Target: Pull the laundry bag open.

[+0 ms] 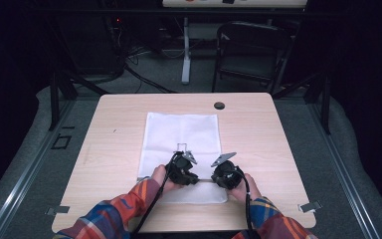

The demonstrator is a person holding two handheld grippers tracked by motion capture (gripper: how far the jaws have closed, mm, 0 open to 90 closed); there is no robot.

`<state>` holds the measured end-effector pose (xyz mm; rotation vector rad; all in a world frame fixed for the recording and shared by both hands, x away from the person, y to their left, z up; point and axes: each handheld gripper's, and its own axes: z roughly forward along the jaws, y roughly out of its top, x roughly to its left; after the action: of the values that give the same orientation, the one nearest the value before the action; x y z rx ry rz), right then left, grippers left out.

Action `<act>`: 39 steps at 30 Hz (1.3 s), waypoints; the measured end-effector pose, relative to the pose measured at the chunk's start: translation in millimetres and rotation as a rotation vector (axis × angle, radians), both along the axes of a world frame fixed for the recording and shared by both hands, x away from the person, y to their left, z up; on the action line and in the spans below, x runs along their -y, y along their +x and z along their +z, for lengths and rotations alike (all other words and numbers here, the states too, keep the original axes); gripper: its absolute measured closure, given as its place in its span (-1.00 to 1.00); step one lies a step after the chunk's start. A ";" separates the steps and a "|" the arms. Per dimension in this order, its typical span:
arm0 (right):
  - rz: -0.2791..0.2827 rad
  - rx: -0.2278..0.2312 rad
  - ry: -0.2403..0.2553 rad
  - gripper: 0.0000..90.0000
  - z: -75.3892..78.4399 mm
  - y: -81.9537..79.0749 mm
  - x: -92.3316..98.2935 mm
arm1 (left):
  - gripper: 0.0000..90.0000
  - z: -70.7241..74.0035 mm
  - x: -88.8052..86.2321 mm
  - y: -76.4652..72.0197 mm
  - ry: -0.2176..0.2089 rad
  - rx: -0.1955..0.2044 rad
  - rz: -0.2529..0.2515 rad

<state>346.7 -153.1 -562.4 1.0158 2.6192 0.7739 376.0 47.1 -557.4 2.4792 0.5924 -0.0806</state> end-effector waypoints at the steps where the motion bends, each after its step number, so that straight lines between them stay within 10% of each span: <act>1: 0.001 0.000 0.000 1.00 0.0 0.0 0.0 | 0.80 -0.1 -1.4 -0.1 -0.003 -0.002 0.003; 39: -0.004 -0.004 -0.002 1.00 0.2 -0.2 -0.9 | 0.80 3.1 -50.7 -3.5 0.042 -0.021 0.064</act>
<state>346.5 -152.2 -562.3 1.0233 2.6196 0.7690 372.5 97.8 -554.2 2.5000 0.6884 -0.0699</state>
